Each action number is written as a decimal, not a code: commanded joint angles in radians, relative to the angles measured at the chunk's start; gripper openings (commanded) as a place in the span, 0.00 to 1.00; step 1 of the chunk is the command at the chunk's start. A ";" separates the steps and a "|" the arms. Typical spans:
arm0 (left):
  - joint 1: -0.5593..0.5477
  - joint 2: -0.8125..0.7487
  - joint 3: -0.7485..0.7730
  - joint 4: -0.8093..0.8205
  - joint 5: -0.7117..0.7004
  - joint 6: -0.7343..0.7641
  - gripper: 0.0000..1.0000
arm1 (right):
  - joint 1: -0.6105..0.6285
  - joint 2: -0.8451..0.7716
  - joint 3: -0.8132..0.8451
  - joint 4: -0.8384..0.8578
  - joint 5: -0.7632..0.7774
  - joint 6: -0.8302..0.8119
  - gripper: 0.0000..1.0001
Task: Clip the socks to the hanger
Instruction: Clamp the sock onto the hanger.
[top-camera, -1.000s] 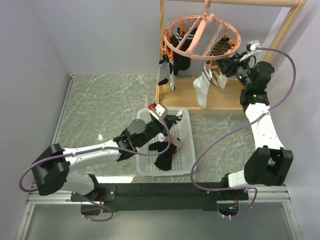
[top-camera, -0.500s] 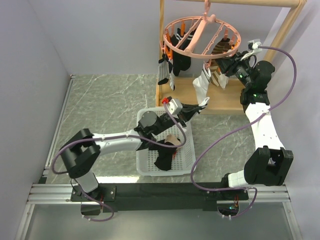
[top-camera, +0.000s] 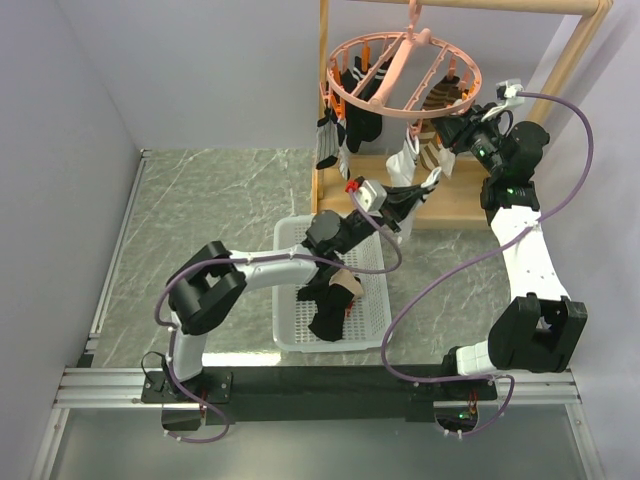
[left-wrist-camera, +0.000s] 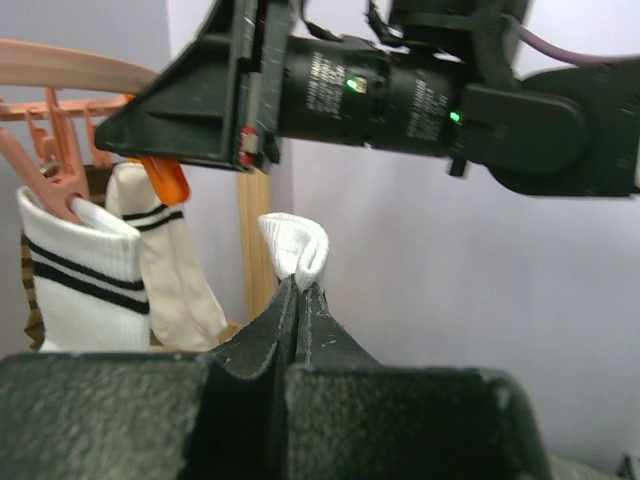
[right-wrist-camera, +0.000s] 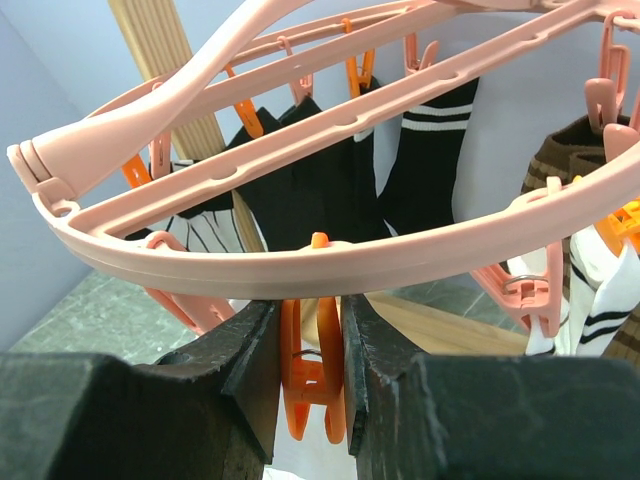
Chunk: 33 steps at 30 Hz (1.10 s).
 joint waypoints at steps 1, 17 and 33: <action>-0.012 0.041 0.099 0.041 -0.082 -0.006 0.01 | 0.011 -0.035 0.044 -0.025 0.049 0.027 0.00; -0.027 0.179 0.299 -0.083 -0.276 -0.001 0.01 | 0.011 -0.050 0.052 -0.040 0.099 0.080 0.00; -0.019 0.232 0.400 -0.138 -0.305 0.016 0.01 | 0.011 -0.081 0.038 -0.077 0.138 0.058 0.00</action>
